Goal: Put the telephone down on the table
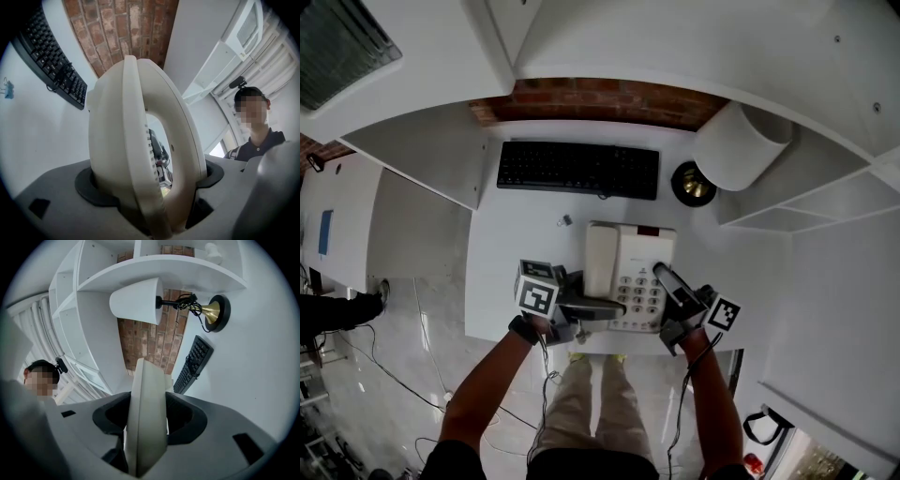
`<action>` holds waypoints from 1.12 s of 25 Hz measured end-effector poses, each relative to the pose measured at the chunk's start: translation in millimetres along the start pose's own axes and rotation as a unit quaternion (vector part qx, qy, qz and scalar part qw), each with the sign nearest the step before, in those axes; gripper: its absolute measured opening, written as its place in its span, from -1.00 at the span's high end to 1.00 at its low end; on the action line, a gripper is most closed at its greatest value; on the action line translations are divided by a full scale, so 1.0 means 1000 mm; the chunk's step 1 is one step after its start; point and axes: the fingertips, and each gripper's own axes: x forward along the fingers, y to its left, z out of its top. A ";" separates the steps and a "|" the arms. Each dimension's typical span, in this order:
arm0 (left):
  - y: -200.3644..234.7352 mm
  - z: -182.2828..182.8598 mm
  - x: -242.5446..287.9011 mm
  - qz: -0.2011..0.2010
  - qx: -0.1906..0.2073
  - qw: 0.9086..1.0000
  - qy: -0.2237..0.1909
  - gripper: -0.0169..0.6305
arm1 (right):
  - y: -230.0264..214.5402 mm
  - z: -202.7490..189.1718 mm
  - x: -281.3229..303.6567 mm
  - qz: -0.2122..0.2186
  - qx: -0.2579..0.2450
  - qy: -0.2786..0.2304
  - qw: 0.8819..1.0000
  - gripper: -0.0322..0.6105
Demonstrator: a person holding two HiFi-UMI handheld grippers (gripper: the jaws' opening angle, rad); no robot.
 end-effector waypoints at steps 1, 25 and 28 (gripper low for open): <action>0.005 -0.002 -0.001 0.002 -0.001 1.000 0.001 -0.52 | -0.006 -0.002 0.000 -0.001 0.003 0.000 1.000 0.28; 0.078 -0.032 -0.002 0.009 -0.047 0.999 0.001 -0.52 | -0.087 -0.014 -0.009 -0.027 0.014 0.011 0.999 0.28; 0.084 -0.034 0.000 0.012 -0.049 0.999 0.004 -0.52 | -0.095 -0.013 -0.012 -0.034 0.014 0.012 0.999 0.27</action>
